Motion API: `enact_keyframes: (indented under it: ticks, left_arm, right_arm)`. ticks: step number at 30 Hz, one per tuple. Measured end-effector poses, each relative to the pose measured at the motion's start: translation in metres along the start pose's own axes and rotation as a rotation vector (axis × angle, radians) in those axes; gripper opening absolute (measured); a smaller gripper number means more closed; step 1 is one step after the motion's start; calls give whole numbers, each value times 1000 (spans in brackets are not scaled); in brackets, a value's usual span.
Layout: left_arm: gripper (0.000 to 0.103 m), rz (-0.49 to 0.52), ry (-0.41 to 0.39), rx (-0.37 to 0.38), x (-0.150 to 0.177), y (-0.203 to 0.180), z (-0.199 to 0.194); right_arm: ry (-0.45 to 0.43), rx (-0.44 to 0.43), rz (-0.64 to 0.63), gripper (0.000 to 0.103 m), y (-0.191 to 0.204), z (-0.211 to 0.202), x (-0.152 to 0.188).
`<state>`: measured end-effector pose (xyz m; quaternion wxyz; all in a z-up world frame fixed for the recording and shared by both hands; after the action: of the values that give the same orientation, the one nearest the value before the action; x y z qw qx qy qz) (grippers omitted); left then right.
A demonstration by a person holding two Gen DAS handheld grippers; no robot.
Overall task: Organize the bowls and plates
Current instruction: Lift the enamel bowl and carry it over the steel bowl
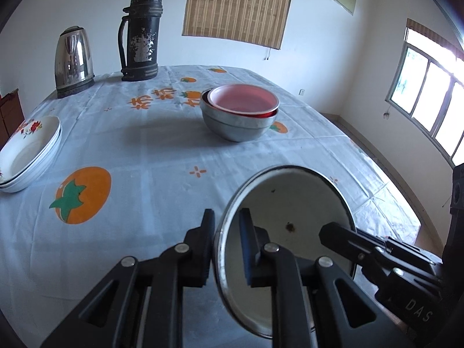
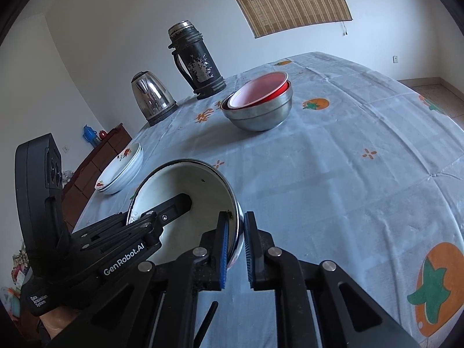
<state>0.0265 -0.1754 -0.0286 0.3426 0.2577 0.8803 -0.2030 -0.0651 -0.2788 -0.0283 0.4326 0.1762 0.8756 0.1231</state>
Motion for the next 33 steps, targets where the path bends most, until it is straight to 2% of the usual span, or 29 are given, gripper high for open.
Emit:
enact_keyframes:
  ticks: [20,33]
  left_arm:
    - [15,43,-144,-1,-88,-20,-7]
    - [15,13,-155,8,-134,-21,34]
  right_arm:
    - [-142,47,-66,11,8,-16,-88]
    - [-183,99,-57,10,-13,11,-139]
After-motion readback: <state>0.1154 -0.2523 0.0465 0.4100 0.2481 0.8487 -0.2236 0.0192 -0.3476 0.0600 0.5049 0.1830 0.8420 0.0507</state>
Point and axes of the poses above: each gripper's, at about its wrist camera, not at the fingertips, and z roughly the way its jaws point, y to its left, x to its underside, the point moved 4 cm from there along z, roughly the way its jaws point, and after that the axes turned 1 degree about y, right-handed, at the moved point
